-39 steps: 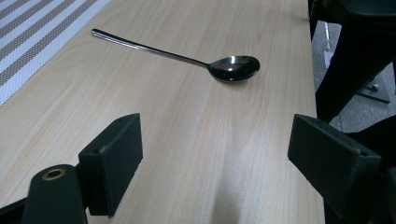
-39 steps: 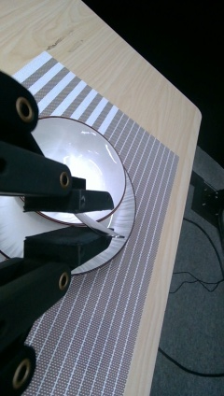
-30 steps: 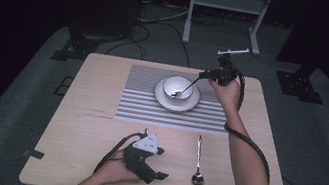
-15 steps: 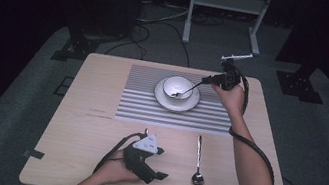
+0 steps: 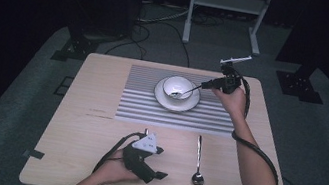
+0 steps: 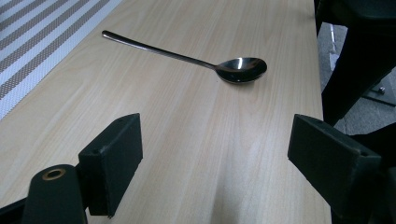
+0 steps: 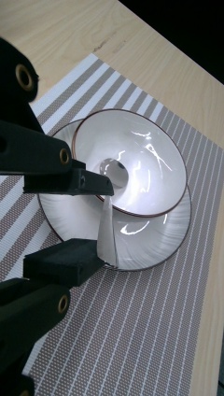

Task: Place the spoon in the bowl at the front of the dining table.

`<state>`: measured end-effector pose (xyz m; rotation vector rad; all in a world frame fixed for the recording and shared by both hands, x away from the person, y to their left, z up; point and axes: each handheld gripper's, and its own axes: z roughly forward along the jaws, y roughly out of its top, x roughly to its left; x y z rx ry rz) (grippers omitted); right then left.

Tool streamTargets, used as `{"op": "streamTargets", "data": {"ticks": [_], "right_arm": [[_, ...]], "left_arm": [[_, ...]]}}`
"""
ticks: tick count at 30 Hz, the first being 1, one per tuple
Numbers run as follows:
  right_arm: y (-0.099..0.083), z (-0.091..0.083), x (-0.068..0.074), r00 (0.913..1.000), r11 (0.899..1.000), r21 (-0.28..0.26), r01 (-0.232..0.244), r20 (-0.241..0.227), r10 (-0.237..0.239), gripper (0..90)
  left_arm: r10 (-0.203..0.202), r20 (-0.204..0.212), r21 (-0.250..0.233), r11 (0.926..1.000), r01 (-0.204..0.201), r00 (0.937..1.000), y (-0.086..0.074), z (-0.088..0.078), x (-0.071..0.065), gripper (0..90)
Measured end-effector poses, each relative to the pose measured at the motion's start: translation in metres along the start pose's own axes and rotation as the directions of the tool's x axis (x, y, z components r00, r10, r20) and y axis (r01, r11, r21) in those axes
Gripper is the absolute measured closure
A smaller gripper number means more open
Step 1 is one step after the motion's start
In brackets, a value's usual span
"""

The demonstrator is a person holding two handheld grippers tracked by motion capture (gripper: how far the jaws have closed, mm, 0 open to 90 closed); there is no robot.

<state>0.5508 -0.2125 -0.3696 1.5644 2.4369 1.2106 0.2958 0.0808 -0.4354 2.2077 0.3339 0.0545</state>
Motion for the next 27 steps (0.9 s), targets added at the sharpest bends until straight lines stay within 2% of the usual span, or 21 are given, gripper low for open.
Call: {"op": "streamTargets", "data": {"ticks": [27], "right_arm": [[-0.019, -0.003, 0.012, 0.9973, 0.996, 0.060, 0.071, -0.026, -0.069, 59.5]], "left_arm": [[0.003, -0.003, -0.004, 1.0000, -0.003, 1.0000, 0.001, -0.001, 0.000, 16.9]]}}
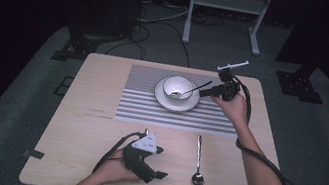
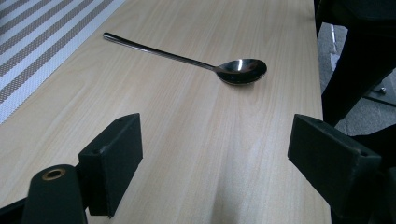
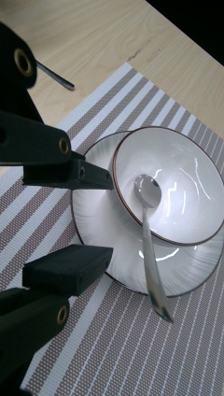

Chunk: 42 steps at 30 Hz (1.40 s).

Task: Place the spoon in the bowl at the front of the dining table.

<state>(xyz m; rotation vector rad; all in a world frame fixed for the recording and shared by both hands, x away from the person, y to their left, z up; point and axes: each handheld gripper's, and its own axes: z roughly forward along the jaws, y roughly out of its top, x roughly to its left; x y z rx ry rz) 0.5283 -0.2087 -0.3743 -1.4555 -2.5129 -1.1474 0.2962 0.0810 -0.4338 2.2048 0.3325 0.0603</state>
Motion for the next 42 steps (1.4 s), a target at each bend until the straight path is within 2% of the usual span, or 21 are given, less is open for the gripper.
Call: {"op": "streamTargets", "data": {"ticks": [11, 27, 42], "right_arm": [[-0.011, 0.004, 0.003, 0.9998, 1.000, 0.025, 0.011, -0.016, -0.010, 58.1], [-0.030, 0.007, 0.007, 0.9982, 0.999, 0.028, 0.021, -0.057, -0.019, 54.1], [-0.050, 0.004, 0.014, 0.9956, 0.997, 0.050, 0.064, -0.071, -0.060, 48.4]], "left_arm": [[-0.002, 0.001, -0.001, 1.0000, 0.002, 1.0000, 0.000, 0.000, 0.000, 16.8], [-0.008, 0.002, -0.010, 0.9999, 0.008, 1.0000, 0.001, -0.001, 0.001, 16.8], [-0.029, -0.008, -0.016, 0.9995, 0.029, 0.9996, 0.000, -0.004, 0.004, 16.7]]}}
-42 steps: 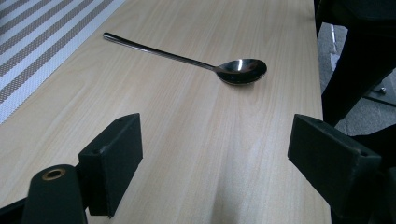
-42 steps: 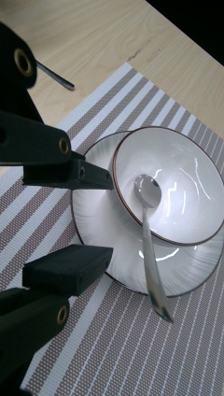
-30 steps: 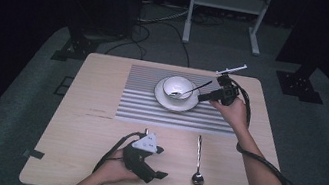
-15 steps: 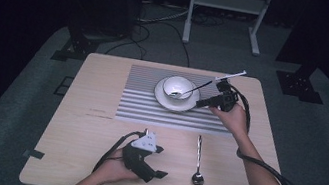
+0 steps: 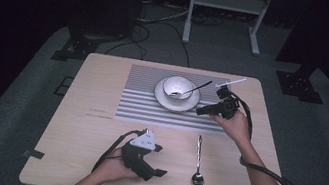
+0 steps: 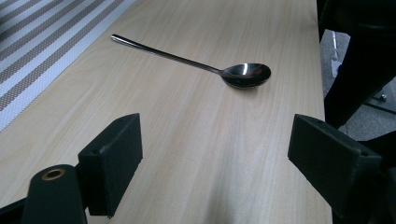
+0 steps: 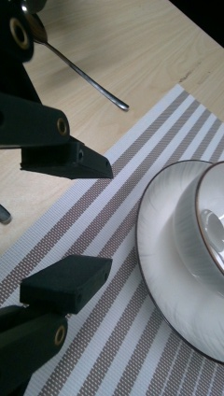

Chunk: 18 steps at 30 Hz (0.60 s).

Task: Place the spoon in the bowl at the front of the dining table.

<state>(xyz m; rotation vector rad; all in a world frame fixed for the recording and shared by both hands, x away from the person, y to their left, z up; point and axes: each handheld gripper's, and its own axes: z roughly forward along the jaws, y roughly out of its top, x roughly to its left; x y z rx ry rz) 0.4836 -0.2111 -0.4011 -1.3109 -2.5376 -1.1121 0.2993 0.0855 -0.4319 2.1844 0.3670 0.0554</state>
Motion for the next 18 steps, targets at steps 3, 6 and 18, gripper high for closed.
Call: {"op": "streamTargets", "data": {"ticks": [3, 6, 18], "right_arm": [[-0.004, 0.000, 0.001, 1.0000, 1.000, -0.003, -0.002, -0.010, 0.002, 47.0], [-0.007, 0.000, 0.000, 0.9999, 1.000, -0.007, -0.005, -0.014, 0.005, 45.9], [-0.025, -0.006, 0.006, 0.9989, 0.999, -0.031, -0.006, -0.047, 0.004, 39.3]], "left_arm": [[-0.005, -0.009, -0.001, 1.0000, 0.005, 0.9999, 0.000, -0.001, 0.001, 14.2], [-0.007, -0.012, -0.004, 1.0000, 0.007, 0.9999, 0.000, -0.002, 0.002, 14.1], [-0.026, -0.032, -0.011, 0.9996, 0.025, 0.9992, 0.000, -0.002, 0.003, 10.7]]}}
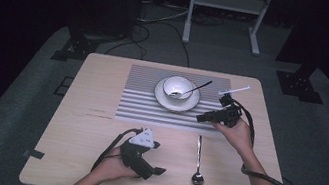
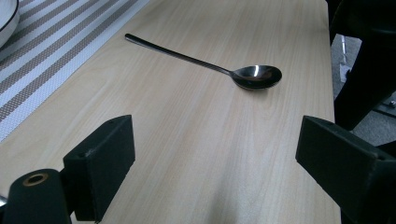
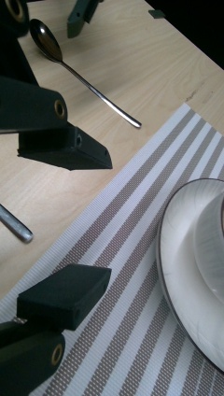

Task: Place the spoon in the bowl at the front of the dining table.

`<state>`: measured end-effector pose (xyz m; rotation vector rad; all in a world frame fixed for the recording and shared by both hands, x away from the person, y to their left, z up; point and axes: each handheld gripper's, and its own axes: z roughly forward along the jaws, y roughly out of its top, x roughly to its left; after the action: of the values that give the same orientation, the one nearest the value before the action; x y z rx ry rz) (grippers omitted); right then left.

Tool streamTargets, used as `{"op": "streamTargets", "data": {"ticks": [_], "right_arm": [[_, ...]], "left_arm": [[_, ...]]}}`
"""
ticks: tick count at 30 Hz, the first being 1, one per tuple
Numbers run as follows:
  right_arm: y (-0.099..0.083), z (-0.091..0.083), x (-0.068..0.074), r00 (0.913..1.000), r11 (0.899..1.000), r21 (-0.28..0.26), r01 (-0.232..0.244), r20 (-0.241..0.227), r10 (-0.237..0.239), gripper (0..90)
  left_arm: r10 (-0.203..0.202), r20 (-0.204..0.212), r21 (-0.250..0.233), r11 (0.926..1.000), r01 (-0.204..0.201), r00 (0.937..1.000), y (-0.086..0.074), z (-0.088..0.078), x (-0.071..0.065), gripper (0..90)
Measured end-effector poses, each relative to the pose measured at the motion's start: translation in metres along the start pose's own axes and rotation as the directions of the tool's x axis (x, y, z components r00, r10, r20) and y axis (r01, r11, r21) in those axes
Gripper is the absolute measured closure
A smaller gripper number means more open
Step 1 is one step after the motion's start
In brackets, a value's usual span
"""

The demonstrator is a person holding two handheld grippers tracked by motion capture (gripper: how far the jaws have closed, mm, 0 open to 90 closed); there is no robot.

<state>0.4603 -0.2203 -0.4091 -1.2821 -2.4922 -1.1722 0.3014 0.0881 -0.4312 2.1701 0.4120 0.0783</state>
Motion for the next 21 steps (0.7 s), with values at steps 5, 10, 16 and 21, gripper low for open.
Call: {"op": "streamTargets", "data": {"ticks": [5, 10, 16, 21], "right_arm": [[-0.011, -0.001, 0.003, 0.9999, 1.000, -0.003, -0.003, -0.013, 0.003, 36.0], [-0.023, -0.001, 0.006, 0.9997, 1.000, -0.008, 0.001, -0.023, -0.001, 35.5], [-0.035, 0.000, 0.009, 0.9995, 1.000, -0.001, 0.001, -0.033, -0.001, 34.6], [-0.046, -0.004, 0.015, 0.9987, 1.000, -0.019, 0.006, -0.050, -0.007, 34.0]], "left_arm": [[-0.001, -0.009, -0.002, 1.0000, 0.001, 1.0000, 0.000, -0.002, 0.001, 10.5], [-0.001, -0.013, -0.002, 1.0000, 0.001, 0.9999, -0.001, -0.001, 0.002, 10.5], [0.008, -0.013, 0.006, 1.0000, -0.008, 0.9999, -0.001, -0.001, 0.001, 10.5], [0.000, -0.015, -0.003, 1.0000, 0.000, 0.9999, -0.001, -0.002, 0.002, 10.5]]}}
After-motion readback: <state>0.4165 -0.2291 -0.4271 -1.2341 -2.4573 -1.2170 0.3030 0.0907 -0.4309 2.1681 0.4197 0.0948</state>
